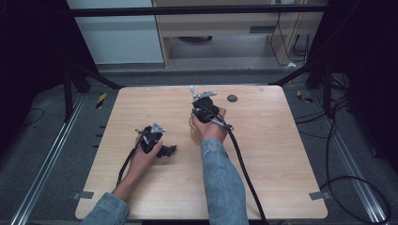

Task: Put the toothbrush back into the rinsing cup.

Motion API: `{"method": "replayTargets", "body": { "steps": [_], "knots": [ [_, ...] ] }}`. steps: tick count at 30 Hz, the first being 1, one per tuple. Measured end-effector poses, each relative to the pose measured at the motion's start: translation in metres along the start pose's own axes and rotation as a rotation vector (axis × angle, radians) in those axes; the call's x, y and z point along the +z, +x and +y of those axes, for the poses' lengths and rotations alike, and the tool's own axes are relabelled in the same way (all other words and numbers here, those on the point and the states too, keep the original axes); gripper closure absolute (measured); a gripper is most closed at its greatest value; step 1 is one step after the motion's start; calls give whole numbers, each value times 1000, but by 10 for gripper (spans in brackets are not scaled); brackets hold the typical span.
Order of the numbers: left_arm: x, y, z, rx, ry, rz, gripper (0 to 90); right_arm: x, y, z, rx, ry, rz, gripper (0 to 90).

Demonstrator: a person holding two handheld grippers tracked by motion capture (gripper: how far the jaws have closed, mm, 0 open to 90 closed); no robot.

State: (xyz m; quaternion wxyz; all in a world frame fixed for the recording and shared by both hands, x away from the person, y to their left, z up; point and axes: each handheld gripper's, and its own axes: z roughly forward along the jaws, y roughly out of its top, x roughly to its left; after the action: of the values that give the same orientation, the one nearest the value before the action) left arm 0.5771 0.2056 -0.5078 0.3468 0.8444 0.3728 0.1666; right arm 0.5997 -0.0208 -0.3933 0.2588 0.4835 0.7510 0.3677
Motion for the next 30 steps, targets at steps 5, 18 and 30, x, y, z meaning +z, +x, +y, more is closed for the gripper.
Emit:
{"method": "replayTargets", "body": {
  "steps": [5,18,30],
  "knots": [
    [0,0,0,0,0,0,0,-5,-1,2,0,-15,4,573],
    [0,0,0,1,0,0,0,-15,0,4,-5,-28,4,545],
    [0,0,0,1,0,0,0,-21,2,4,-15,-35,6,504]
  ]
}}
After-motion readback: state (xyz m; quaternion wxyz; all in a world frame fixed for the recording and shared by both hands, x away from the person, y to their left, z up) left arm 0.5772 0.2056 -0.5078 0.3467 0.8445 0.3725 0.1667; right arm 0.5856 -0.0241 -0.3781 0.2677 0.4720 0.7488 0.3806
